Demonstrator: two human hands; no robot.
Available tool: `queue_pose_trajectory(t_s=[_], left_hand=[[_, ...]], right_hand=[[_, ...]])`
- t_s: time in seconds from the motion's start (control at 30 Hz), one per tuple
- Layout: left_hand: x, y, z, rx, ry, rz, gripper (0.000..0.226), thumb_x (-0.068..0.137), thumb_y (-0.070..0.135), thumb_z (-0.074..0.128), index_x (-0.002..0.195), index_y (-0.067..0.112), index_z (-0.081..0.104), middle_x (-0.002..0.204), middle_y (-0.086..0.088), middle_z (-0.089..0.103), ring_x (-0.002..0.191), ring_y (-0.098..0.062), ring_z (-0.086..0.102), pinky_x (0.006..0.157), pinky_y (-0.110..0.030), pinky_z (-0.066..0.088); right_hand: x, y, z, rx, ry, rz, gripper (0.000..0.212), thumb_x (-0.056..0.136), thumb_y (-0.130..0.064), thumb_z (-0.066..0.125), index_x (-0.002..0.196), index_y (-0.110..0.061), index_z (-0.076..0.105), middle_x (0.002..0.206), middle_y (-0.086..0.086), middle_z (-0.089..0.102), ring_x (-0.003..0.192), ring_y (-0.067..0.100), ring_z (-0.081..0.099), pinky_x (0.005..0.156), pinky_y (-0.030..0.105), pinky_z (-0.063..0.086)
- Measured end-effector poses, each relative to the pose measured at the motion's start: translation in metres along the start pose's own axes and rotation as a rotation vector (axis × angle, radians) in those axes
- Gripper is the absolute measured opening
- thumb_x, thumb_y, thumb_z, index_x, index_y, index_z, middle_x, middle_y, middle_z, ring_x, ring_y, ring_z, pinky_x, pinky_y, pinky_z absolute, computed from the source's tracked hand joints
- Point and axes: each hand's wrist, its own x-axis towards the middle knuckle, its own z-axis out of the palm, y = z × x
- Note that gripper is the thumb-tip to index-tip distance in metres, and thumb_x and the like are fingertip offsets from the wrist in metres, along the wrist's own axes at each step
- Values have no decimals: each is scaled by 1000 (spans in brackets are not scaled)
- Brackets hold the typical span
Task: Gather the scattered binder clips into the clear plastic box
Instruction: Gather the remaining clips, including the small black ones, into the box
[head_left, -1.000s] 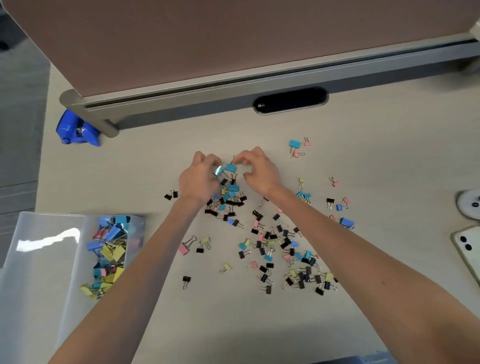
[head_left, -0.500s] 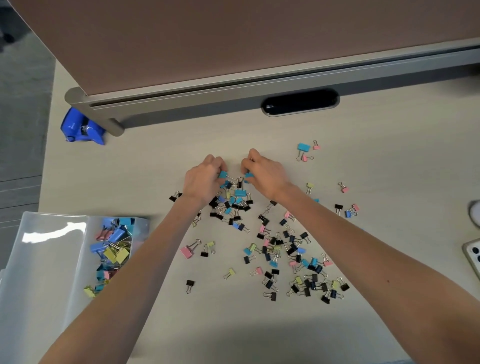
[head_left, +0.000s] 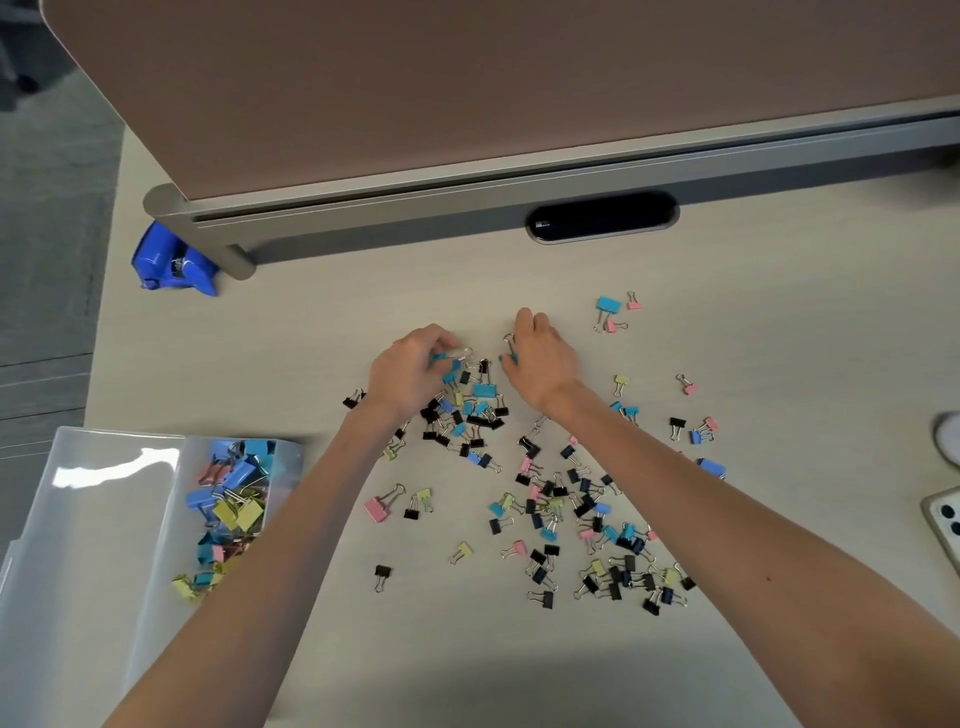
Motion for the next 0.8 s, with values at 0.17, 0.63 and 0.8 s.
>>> queue_pose_trajectory(t_s=[0.17,0.63,0.8], left_hand=[[-17,3,-5,-723,-142,-250,24,99,9,45,96,11,69,110,-4,65,71,-9,49,60,-20,42],[-48,1,-9,-1369,-175,-438,25,98,1,44,115,4,61,84,-8,70,78,-16,68,69,-24,58],[-51,-3,-7,-1280,-130,-431,27,99,2,40,112,5,63,70,-2,50,61,-9,51,69,-24,57]], right_hand=[[-2,-1,-4,366,-66,95,29,89,-17,59,110,-7,43,104,7,48,87,21,51,68,31,41],[-18,-14,-20,1453,-424,461,14,81,4,51,88,-7,53,76,6,50,60,14,46,54,25,41],[-14,-19,-5,889,-105,399,19,82,-28,73,77,-16,59,74,-4,60,62,10,51,57,24,43]])
